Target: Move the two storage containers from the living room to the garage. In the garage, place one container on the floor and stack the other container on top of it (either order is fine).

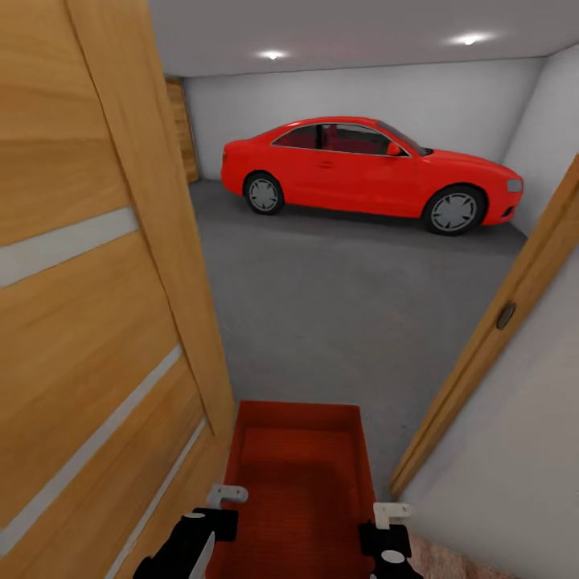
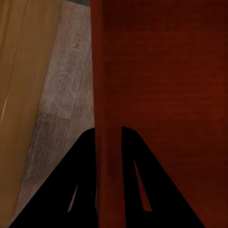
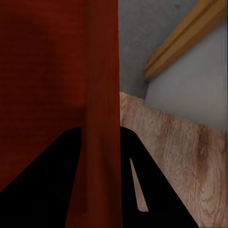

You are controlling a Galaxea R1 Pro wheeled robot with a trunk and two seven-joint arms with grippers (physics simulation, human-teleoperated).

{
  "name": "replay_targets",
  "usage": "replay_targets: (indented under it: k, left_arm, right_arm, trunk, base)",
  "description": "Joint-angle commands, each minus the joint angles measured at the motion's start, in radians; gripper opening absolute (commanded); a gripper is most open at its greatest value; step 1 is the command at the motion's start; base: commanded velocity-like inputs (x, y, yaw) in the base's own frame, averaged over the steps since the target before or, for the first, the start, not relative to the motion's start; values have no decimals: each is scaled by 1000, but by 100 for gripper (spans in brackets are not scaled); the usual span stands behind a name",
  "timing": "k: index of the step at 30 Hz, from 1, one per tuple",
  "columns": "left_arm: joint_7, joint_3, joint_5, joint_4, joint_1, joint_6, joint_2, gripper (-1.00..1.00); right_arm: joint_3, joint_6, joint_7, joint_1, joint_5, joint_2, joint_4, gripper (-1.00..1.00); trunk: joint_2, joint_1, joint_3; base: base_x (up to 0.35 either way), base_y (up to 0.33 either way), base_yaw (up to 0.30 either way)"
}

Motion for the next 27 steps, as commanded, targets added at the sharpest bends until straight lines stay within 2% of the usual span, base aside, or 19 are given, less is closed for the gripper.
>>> replay_targets:
  k: [1,27]
  left_arm:
    - [4,-12,-14,8,1,4,-1,-100]
    - [5,-12,-14,8,1,4,-1,-100]
  right_arm:
    - [5,0,-7,-2,-6,-1,-32,-100]
    - [5,-1,-9,-2,-6,-2,-32,-100]
  trunk:
    - [-1,0,-1]
    - [-1,0,-1]
  base:
    - [0,0,-239]
    - [0,0,-239]
